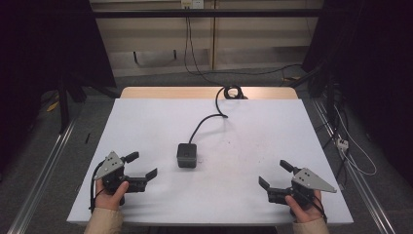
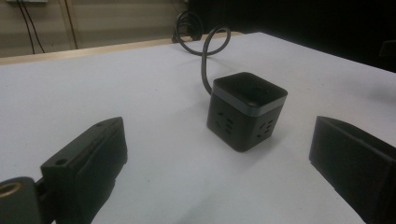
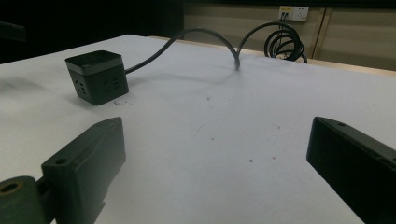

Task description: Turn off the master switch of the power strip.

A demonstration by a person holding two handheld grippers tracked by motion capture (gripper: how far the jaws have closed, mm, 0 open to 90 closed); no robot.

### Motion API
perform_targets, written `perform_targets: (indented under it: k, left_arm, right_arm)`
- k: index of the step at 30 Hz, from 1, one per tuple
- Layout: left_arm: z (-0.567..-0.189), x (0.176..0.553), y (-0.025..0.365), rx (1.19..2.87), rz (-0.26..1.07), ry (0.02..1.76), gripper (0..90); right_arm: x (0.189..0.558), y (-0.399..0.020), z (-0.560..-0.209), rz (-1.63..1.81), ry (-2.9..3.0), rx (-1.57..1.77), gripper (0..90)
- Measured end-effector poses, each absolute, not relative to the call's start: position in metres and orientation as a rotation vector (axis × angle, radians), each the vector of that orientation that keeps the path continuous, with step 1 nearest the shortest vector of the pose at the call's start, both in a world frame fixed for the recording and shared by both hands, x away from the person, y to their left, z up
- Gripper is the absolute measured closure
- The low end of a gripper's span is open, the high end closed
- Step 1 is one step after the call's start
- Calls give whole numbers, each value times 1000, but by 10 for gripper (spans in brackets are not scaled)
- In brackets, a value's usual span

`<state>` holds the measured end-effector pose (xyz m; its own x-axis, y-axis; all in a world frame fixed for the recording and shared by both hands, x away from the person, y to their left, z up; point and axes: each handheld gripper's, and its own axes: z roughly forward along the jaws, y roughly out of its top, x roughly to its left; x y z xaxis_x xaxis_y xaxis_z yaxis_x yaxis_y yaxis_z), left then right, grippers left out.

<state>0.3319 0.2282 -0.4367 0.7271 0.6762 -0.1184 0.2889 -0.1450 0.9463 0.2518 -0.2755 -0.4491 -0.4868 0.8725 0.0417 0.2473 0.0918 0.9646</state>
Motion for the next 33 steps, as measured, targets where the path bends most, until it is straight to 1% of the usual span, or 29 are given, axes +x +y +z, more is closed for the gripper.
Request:
perform_targets:
  k: [14,33]
  left_arm:
    - [-433,335,225,1698,387,763,31]
    - [-426,343,207,1691,386,751,32]
  right_arm:
    - [252,-275,-449,1419,1807,1095,47]
    - [252,-276,-448,1423,1805,1094,48]
